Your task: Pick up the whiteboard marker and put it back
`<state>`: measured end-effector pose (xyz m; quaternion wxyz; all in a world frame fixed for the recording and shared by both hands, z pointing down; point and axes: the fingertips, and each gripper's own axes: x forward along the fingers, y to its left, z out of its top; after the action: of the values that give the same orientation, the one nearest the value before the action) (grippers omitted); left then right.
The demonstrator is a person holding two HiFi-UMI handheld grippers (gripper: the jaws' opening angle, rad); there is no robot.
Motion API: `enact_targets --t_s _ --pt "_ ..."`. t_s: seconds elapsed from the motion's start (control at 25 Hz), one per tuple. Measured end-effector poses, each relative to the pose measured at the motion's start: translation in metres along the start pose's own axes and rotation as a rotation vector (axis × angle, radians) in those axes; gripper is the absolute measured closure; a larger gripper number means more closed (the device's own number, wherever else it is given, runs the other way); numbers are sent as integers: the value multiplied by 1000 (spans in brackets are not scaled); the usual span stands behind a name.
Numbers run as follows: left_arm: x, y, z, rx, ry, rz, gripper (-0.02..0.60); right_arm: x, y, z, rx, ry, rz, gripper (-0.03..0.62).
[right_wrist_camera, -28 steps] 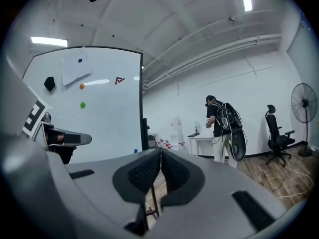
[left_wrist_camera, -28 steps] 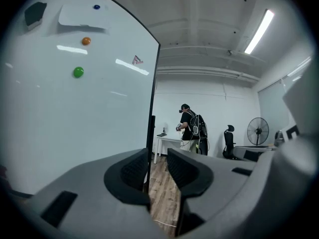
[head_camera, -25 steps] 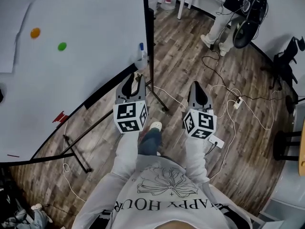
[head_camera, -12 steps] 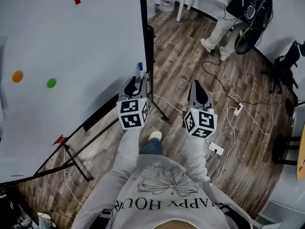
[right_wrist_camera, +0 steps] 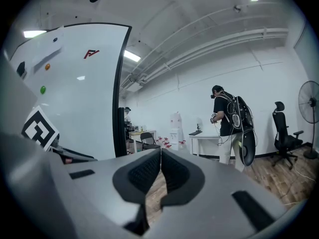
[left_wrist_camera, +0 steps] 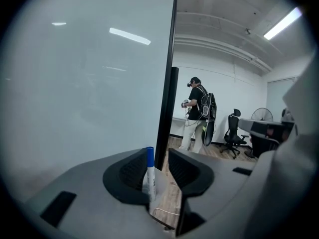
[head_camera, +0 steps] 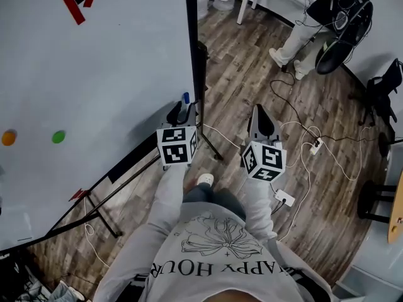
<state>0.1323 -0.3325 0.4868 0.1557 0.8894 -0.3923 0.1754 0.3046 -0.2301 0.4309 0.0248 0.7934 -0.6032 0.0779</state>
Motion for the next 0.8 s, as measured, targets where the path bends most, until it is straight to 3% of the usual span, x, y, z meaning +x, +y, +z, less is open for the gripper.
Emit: enact_targets --t_s 0.8 --pt "44 18 -20 34 185 141 481 39 -19 -15 -8 76 81 591"
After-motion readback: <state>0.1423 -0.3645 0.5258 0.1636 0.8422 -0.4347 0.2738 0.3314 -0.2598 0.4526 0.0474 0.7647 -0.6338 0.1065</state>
